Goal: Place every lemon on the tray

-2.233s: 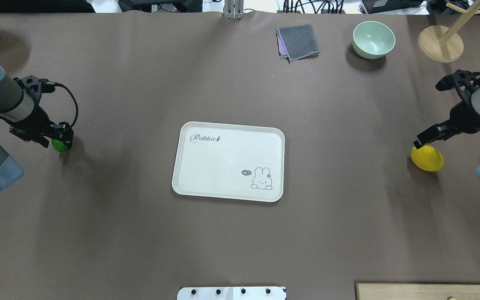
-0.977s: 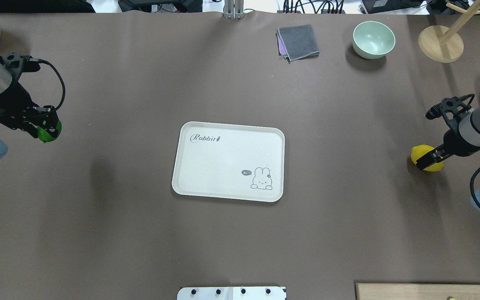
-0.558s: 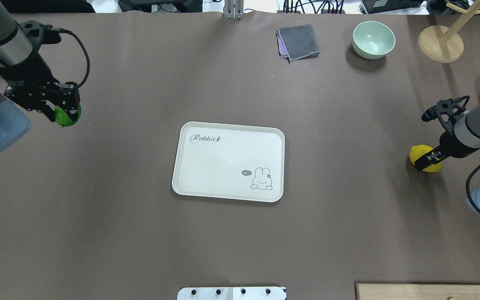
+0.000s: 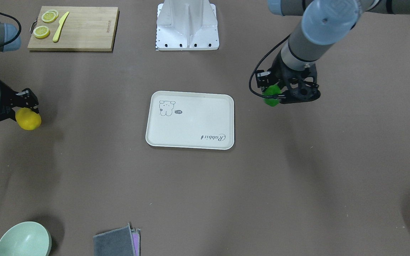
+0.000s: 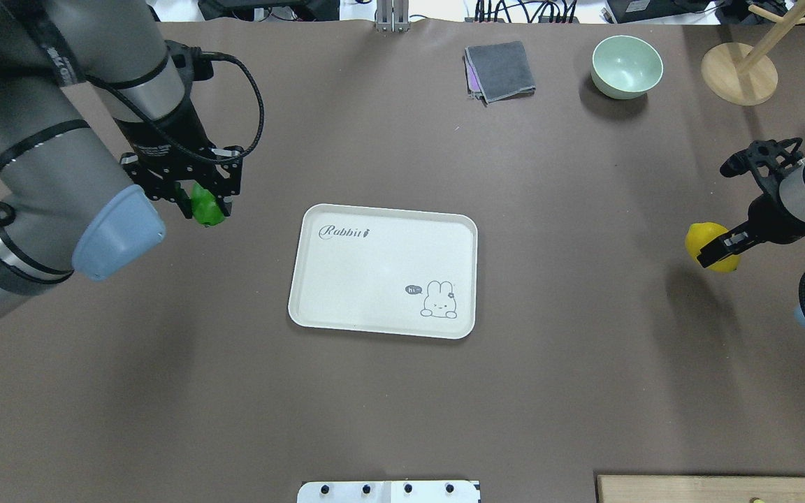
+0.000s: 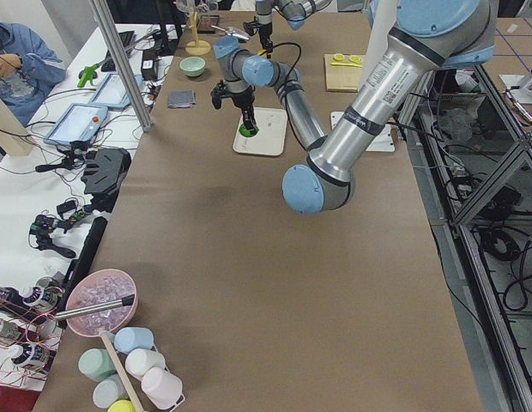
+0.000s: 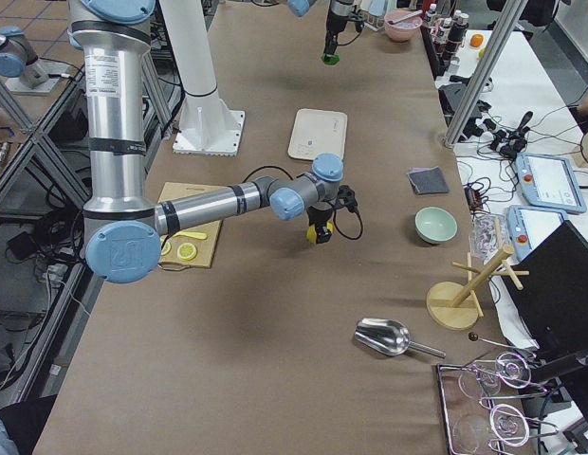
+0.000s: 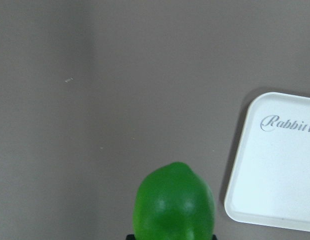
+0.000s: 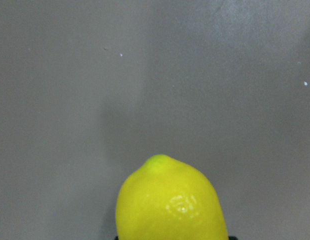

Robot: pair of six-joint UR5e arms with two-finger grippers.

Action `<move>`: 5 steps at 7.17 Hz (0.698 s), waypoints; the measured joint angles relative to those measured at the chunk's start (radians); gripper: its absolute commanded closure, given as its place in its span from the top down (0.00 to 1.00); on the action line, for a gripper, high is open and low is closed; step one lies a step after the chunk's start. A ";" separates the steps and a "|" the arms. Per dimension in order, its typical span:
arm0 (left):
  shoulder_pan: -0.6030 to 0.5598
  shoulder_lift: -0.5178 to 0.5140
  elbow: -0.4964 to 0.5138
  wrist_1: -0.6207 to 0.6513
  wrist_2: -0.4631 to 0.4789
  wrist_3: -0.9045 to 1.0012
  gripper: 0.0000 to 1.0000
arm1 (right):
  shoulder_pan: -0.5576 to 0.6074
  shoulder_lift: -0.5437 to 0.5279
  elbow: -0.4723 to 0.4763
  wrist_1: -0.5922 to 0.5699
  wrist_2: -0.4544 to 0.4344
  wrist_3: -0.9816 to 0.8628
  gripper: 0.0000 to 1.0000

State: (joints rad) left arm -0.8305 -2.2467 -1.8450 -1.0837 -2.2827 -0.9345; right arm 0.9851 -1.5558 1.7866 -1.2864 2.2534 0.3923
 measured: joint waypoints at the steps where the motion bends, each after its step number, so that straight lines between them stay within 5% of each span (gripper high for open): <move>1: 0.038 -0.022 0.042 -0.065 0.010 -0.101 0.00 | 0.009 0.043 0.013 -0.019 0.022 0.064 0.00; 5: 0.169 -0.077 0.192 -0.293 0.115 -0.441 0.00 | -0.151 0.307 0.007 -0.040 -0.028 0.561 0.00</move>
State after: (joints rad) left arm -0.6615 -2.3238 -1.6531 -1.3772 -2.1676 -1.3759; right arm 0.8343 -1.2488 1.7939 -1.3263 2.2255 0.9532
